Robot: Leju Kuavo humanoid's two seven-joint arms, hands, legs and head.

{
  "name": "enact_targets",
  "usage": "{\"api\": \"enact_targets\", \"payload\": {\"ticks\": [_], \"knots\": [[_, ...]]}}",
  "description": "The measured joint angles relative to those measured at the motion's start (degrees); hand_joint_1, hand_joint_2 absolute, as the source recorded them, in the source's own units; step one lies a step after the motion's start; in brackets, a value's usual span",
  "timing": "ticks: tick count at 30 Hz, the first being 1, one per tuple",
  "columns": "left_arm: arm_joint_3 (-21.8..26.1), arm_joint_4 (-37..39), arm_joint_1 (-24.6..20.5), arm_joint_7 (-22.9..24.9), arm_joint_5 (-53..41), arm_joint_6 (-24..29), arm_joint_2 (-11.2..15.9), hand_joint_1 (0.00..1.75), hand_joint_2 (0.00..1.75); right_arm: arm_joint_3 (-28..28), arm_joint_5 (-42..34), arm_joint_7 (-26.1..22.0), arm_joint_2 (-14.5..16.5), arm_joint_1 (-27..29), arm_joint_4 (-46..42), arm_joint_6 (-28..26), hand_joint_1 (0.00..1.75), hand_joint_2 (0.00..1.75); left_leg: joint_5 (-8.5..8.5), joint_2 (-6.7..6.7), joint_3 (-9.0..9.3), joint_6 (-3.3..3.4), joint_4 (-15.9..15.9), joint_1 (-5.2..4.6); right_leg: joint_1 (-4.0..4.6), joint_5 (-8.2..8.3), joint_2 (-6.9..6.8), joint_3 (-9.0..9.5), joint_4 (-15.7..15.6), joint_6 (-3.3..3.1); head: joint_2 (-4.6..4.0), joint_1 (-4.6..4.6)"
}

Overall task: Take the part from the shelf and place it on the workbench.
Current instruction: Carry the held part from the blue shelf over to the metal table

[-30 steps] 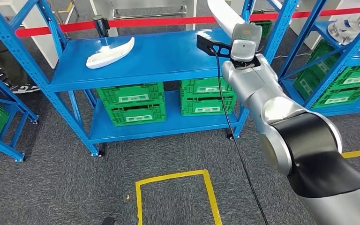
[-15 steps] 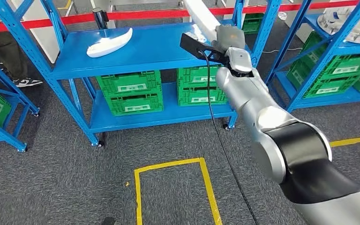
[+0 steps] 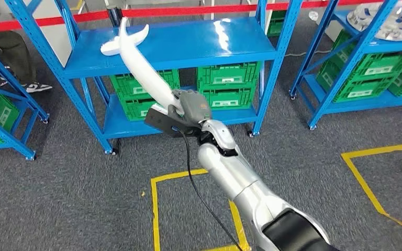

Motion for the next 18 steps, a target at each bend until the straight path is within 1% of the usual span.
{"api": "enact_targets", "payload": {"ticks": [1, 2, 3, 4, 5, 6, 7, 8, 9, 10, 11, 12, 13, 14, 15, 16, 17, 18], "knots": [[0.3, 0.0, 0.3, -0.1, 0.4, 0.0, 0.0, 0.00, 1.75, 2.0, -1.4, -0.1, -0.8, 2.6, -3.3, 0.4, 1.62, 1.75, 0.53, 0.08, -0.26, 0.51, -0.2, 0.08, -0.06, -0.50, 0.10, -0.19, 0.2, 0.33, 0.00, -0.06], [0.5, 0.0, 0.6, -0.3, 0.6, 0.0, 0.0, 0.00, 1.75, 3.8, -2.8, -0.1, -1.8, 5.2, -6.6, 0.7, 1.62, 1.75, 1.19, 0.18, -0.75, 1.10, -0.2, 0.17, -0.09, -2.24, 0.20, -0.62, 1.4, 0.66, 0.00, 0.01], [0.7, 0.0, 0.9, -0.5, 0.8, 0.0, 0.1, 0.00, 1.75, 5.3, -4.0, -0.1, -2.7, 7.6, -9.4, 0.9, 1.62, 1.75, 1.90, 0.26, -1.36, 1.62, -0.3, 0.30, -0.14, -4.93, 0.29, -1.26, 3.4, 0.92, 0.00, 0.05], [0.9, 0.0, 1.2, -0.7, 0.9, 0.0, 0.1, 0.00, 1.75, 6.7, -5.6, -0.2, -3.6, 9.4, -11.9, 1.1, 1.62, 1.75, 2.63, 0.30, -2.20, 1.92, -0.3, 0.23, -0.15, -8.52, 0.37, -2.08, 6.7, 1.12, 0.00, 0.13], [1.1, 0.0, 1.4, -0.8, 1.0, 0.0, 0.1, 0.00, 1.75, 7.7, -7.2, -0.4, -4.3, 10.8, -13.9, 1.4, 1.62, 1.75, 3.40, 0.35, -3.25, 2.13, -0.2, 0.14, -0.15, -11.63, 0.41, -2.77, 10.4, 1.25, 0.00, 0.17], [1.2, 0.0, 1.5, -0.8, 1.0, 0.0, 0.1, 0.00, 1.75, 8.5, -8.7, -0.6, -5.0, 12.0, -15.6, 1.7, 1.62, 1.75, 4.16, 0.40, -4.33, 2.18, -0.2, 0.04, -0.15, -13.48, 0.43, -3.11, 13.7, 1.31, 0.00, 0.17], [1.3, 0.0, 1.6, -0.8, 0.9, 0.0, 0.2, 0.00, 1.75, 9.3, -10.3, -0.9, -5.7, 13.3, -17.6, 1.9, 1.62, 1.75, 4.95, 0.48, -5.48, 2.18, 0.0, -0.05, -0.13, -13.86, 0.45, -2.85, 16.0, 1.31, 0.00, 0.16], [1.4, 0.0, 1.7, -0.8, 0.8, 0.0, 0.2, 0.00, 1.75, 9.9, -11.3, -1.2, -6.3, 14.8, -19.3, 2.2, 1.62, 1.75, 5.62, 0.53, -6.55, 2.15, 0.1, -0.10, -0.11, -12.69, 0.45, -1.75, 16.5, 1.23, 0.00, 0.15], [1.4, 0.0, 1.8, -0.7, 0.6, 0.0, 0.2, 0.00, 1.75, 10.6, -12.3, -1.5, -7.0, 16.6, -21.1, 2.5, 1.62, 1.75, 6.22, 0.55, -7.57, 2.08, 0.3, -0.13, -0.06, -10.94, 0.45, 0.28, 15.3, 1.05, 0.00, 0.16], [1.4, 0.0, 1.9, -0.6, 0.5, 0.0, 0.2, 0.00, 1.75, 11.4, -13.4, -1.8, -7.5, 18.5, -22.8, 2.9, 1.62, 1.75, 6.79, 0.55, -8.47, 1.95, 0.7, -0.13, 0.04, -9.76, 0.44, 3.27, 12.4, 0.75, 0.00, 0.17], [1.4, 0.0, 2.0, -0.4, 0.3, 0.0, 0.2, 0.00, 1.75, 12.1, -14.4, -2.1, -7.9, 20.4, -24.4, 3.3, 1.62, 1.75, 7.27, 0.51, -9.23, 1.74, 1.0, -0.20, 0.21, -9.91, 0.41, 6.68, 8.0, 0.37, 0.00, 0.20], [1.4, 0.0, 2.0, -0.3, 0.3, 0.0, 0.3, 0.00, 1.75, 12.6, -15.4, -2.3, -8.1, 22.1, -25.7, 3.7, 1.62, 1.75, 7.77, 0.51, -9.75, 1.43, 1.2, -0.25, 0.39, -10.75, 0.40, 9.44, 4.2, 0.03, 0.00, 0.17], [1.4, 0.0, 2.0, -0.2, 0.2, 0.0, 0.3, 0.00, 1.75, 13.0, -16.1, -2.4, -8.3, 23.5, -26.9, 3.9, 1.62, 1.75, 8.27, 0.54, -10.05, 1.09, 1.2, -0.26, 0.55, -11.82, 0.41, 11.15, 1.3, -0.30, 0.00, 0.23], [1.4, 0.0, 2.0, -0.1, 0.2, 0.0, 0.3, 0.00, 1.75, 13.2, -16.7, -2.5, -8.4, 24.6, -27.8, 4.0, 1.62, 1.75, 8.81, 0.59, -10.21, 0.72, 1.1, -0.24, 0.69, -12.41, 0.43, 11.73, -0.2, -0.57, 0.00, 0.28], [1.4, 0.0, 2.0, -0.1, 0.3, 0.0, 0.4, 0.00, 1.75, 13.3, -17.3, -2.7, -8.5, 25.6, -28.5, 4.2, 1.62, 1.75, 9.34, 0.63, -10.27, 0.34, 0.9, -0.21, 0.67, -12.09, 0.44, 11.39, -0.4, -0.90, 0.00, 0.33], [1.4, 0.0, 2.0, -0.1, 0.4, 0.0, 0.5, 0.00, 1.75, 13.3, -17.9, -2.9, -8.7, 26.4, -29.0, 4.4, 1.62, 1.75, 9.31, 0.61, -10.49, 0.00, 0.9, -0.14, 0.57, -11.52, 0.38, 10.95, -0.7, -1.31, 0.00, 0.41], [1.4, 0.0, 2.1, -0.1, 0.5, 0.0, 0.6, 0.00, 1.75, 13.3, -18.5, -3.1, -8.8, 27.3, -29.4, 4.7, 1.62, 1.75, 8.27, 0.56, -10.90, -0.36, 1.5, -0.10, 0.43, -10.86, 0.35, 10.47, -0.9, -1.77, 0.00, 0.32], [1.4, 0.0, 2.2, -0.1, 0.7, 0.0, 0.7, 0.00, 1.75, 13.3, -19.0, -3.4, -8.8, 28.0, -29.7, 5.0, 1.62, 1.75, 6.16, 0.50, -11.47, -0.73, 3.0, -0.05, 0.25, -10.17, 0.32, 9.88, -1.1, -2.15, 0.00, 0.20]]}}
